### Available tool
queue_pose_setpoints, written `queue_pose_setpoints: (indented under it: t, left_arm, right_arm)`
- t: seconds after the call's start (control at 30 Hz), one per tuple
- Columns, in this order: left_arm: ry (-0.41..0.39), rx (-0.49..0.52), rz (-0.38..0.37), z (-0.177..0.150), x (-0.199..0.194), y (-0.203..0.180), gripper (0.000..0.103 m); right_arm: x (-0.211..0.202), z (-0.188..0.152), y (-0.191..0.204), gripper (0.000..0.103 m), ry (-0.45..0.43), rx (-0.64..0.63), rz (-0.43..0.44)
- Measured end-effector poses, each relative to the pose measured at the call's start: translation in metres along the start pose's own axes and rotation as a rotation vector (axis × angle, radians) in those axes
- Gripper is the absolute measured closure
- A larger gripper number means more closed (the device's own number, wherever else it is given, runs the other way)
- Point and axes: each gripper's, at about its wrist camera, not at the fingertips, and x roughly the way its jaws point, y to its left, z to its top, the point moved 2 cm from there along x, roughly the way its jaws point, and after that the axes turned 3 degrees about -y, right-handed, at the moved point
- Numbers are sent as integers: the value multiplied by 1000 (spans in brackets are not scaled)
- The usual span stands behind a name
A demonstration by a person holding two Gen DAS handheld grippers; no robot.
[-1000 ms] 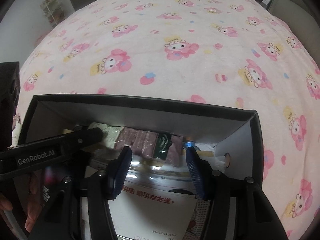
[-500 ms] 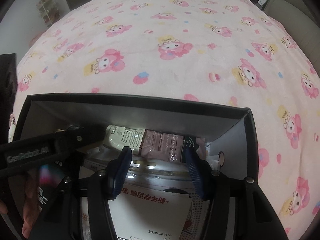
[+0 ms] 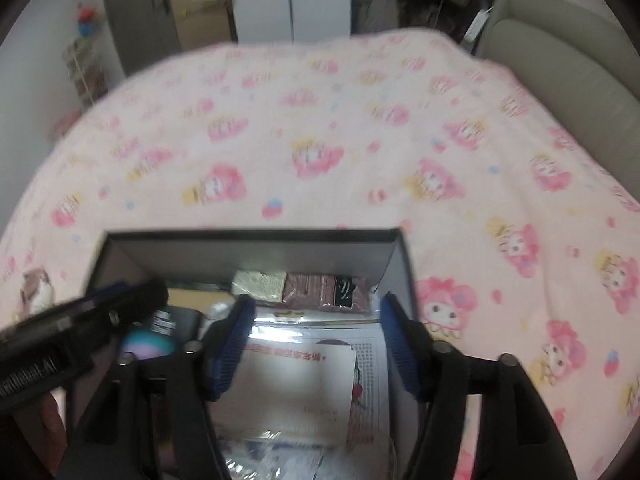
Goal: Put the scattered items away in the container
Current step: 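Open both grippers to release the tube in the box and withdraw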
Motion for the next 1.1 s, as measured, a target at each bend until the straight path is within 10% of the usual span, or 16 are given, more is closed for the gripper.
queue_pose_setpoints:
  t: [0.5,1.1]
  left_arm:
    - [-80,118,14,-63,-124,-14,44]
    - [-146,53,137,-102,-223,73,44]
  right_arm:
    - [-133,-60,40,32,-177,-5,-18]
    - [-171,-98,154,32,-157,-126,136]
